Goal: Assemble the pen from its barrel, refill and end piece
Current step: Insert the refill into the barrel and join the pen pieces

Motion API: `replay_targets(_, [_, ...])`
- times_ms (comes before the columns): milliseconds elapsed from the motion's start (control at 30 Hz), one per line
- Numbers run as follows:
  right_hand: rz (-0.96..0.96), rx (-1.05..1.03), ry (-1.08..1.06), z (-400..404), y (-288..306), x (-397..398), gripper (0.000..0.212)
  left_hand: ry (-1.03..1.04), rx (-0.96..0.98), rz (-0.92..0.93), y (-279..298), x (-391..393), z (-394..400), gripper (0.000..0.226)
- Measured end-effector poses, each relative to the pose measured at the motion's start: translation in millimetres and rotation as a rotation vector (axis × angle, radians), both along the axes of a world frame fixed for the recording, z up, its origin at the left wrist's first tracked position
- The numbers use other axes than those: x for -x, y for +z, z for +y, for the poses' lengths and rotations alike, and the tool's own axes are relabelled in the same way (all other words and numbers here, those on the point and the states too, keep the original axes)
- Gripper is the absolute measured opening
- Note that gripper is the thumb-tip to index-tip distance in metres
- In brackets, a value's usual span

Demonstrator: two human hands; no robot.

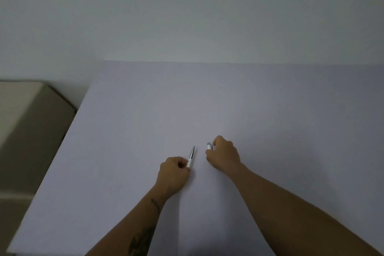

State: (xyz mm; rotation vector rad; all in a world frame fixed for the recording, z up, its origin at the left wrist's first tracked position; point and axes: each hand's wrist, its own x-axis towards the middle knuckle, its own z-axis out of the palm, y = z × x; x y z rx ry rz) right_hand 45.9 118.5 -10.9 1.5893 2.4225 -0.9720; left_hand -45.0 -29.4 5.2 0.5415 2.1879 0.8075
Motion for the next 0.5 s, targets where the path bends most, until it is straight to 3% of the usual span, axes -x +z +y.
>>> replay_targets(167, [-0.050, -0.056, 0.053, -3.2, -5.0, 6.8, 0.033, 0.000, -0.005, -0.007, -2.6, -0.5, 2.1, 0.017])
replay_targets(300, [-0.023, 0.015, 0.020, 0.5, -2.2, 7.5, 0.028, -0.005, -0.010, -0.018, -2.8, 0.3, 2.5, 0.017])
replay_targets(400, [0.188, 0.218, -0.136, 6.1, 7.2, 7.4, 0.014, -0.009, -0.019, -0.031, -0.5, 2.3, 3.1, 0.016])
replay_targets(500, [0.429, 0.403, -0.331, 8.9, 21.2, 9.2, 0.027, -0.010, -0.038, -0.021, 2.3, 4.8, 3.7, 0.014])
